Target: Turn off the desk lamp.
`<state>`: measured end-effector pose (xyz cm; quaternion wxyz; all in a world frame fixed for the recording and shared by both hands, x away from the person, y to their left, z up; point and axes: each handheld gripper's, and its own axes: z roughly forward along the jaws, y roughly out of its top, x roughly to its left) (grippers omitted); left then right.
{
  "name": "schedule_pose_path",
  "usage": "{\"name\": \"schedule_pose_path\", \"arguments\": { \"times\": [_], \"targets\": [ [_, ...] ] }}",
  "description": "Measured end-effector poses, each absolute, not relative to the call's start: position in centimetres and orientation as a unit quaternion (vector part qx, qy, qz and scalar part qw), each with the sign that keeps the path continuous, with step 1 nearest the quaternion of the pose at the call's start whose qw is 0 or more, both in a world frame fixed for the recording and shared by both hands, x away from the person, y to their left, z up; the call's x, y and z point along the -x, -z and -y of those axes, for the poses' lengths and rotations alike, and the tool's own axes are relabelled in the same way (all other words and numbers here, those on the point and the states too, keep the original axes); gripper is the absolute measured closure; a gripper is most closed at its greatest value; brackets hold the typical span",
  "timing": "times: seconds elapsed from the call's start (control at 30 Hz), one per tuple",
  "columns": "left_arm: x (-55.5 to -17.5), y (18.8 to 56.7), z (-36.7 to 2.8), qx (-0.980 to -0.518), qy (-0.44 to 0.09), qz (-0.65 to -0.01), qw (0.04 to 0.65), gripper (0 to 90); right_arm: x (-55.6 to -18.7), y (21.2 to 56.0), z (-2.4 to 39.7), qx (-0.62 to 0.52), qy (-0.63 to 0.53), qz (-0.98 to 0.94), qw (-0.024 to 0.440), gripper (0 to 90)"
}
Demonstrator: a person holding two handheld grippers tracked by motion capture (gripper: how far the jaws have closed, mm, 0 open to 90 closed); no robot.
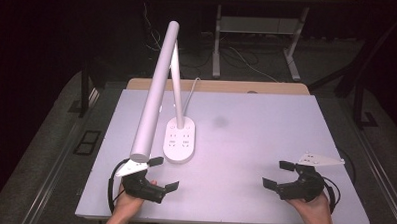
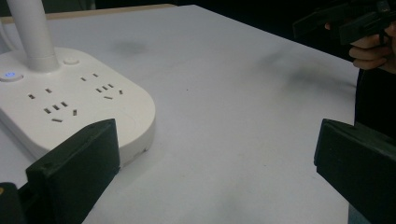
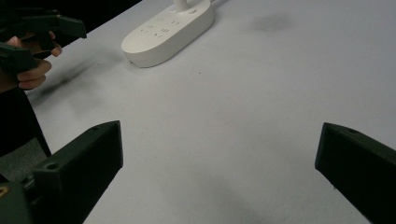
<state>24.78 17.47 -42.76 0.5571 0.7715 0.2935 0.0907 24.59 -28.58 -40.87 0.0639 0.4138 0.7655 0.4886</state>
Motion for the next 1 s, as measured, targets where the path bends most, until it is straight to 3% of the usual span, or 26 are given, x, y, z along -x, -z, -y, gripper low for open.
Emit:
{"name": "schedule_pose_path", "arguments": {
  "times": [1.0],
  "targets": [
    [-24.53, 42.68, -17.56, -0.770, -0.092, -0.293, 0.560, 0.0, -24.69, 41.18, 29.00, -0.426, -0.478, -0.767, 0.054, 0.9]
  ]
}}
